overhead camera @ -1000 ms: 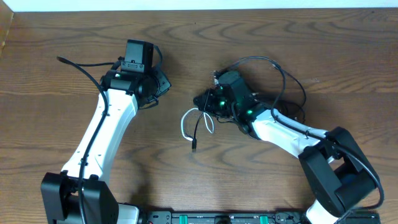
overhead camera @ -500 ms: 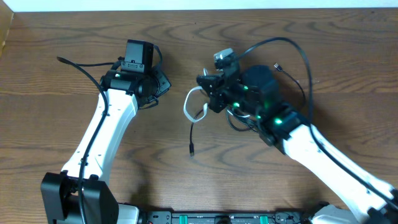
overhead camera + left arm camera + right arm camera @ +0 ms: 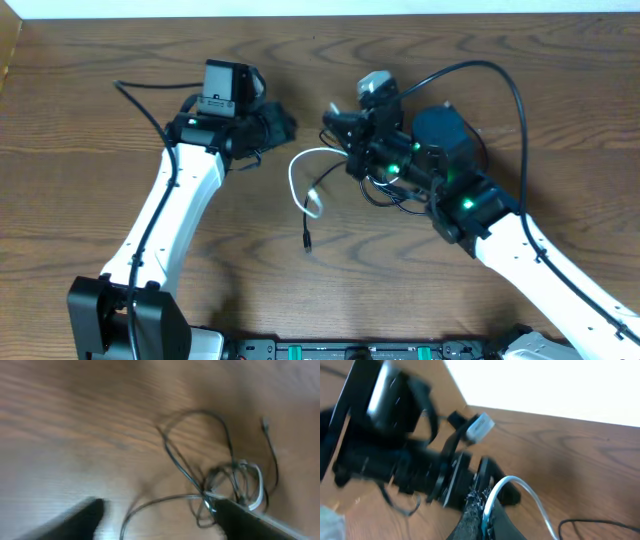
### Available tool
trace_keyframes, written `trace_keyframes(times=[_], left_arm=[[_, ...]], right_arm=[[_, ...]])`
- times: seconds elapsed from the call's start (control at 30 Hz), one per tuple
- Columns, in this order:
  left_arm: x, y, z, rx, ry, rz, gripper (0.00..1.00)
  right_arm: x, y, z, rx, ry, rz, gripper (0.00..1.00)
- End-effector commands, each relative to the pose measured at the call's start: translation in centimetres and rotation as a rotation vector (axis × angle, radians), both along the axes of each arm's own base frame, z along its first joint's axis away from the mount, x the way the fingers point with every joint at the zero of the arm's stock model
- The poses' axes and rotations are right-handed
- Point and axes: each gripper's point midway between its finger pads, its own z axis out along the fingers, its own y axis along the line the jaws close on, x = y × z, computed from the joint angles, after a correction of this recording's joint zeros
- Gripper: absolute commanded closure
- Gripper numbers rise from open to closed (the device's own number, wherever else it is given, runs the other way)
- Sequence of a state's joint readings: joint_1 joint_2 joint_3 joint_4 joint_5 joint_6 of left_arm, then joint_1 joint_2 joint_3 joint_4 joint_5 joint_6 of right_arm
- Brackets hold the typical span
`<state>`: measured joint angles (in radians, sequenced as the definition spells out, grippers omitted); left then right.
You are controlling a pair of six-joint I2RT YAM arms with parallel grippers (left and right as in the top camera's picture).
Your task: Untangle cables
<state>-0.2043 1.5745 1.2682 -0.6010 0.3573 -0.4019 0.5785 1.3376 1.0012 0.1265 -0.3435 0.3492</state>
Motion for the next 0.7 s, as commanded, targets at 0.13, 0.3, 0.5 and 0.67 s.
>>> trace_keyframes(times=[0.13,0.3,0.5,0.67], left_arm=[[-1.7,-4.8,0.5,0.025,-0.097,-0.284,0.11],[-1.9,-7.7,0.9,0.016,-0.151,-0.357,0.11],[-3.2,-10.0,-1.6,0.131,-0.167,-0.470,0.14],[-4.5,-11.9,-4.7,0.218,-0.132,-0.519,0.14]], right_arm=[[0.4,-4.3,4.6,0.127,-0.016,-0.029,0.99],[1.3,-6.6,5.0,0.168,0.025,-0.083,0.99],[2.4,-9.0,4.2,0.228,0.137,-0.143,0.99],[2.9,-10.4,3.7,0.227,0.161,-0.168,0.99]])
